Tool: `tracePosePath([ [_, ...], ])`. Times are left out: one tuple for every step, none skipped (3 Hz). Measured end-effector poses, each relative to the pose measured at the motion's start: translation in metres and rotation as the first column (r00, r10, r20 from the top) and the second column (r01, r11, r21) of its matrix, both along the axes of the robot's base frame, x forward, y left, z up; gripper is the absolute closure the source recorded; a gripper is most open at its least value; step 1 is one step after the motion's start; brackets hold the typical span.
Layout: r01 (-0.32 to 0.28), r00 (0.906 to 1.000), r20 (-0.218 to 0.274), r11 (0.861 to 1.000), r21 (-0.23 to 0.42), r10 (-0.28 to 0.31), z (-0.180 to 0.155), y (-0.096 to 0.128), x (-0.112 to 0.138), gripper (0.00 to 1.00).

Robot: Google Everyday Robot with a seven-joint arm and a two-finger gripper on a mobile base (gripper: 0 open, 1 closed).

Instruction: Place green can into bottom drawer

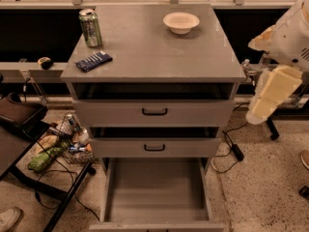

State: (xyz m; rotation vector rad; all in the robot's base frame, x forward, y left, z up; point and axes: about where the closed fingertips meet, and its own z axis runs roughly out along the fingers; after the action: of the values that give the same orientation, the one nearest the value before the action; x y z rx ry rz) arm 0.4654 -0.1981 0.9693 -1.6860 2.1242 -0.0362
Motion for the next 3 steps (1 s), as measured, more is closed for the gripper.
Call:
tracePosePath([
  [-0.090, 0.9940, 0.086, 0.951, 0.296, 0.067, -0.026, 0.061, 0.064, 0.00],
  [-0.175, 0.9741, 0.212, 0.854, 0.490, 0.078, -0.012, 0.116, 0.116, 0.00],
  [-0.231, 0.9552, 0.291, 0.750, 0.620, 0.054, 0.004, 0.164, 0.154, 0.00],
])
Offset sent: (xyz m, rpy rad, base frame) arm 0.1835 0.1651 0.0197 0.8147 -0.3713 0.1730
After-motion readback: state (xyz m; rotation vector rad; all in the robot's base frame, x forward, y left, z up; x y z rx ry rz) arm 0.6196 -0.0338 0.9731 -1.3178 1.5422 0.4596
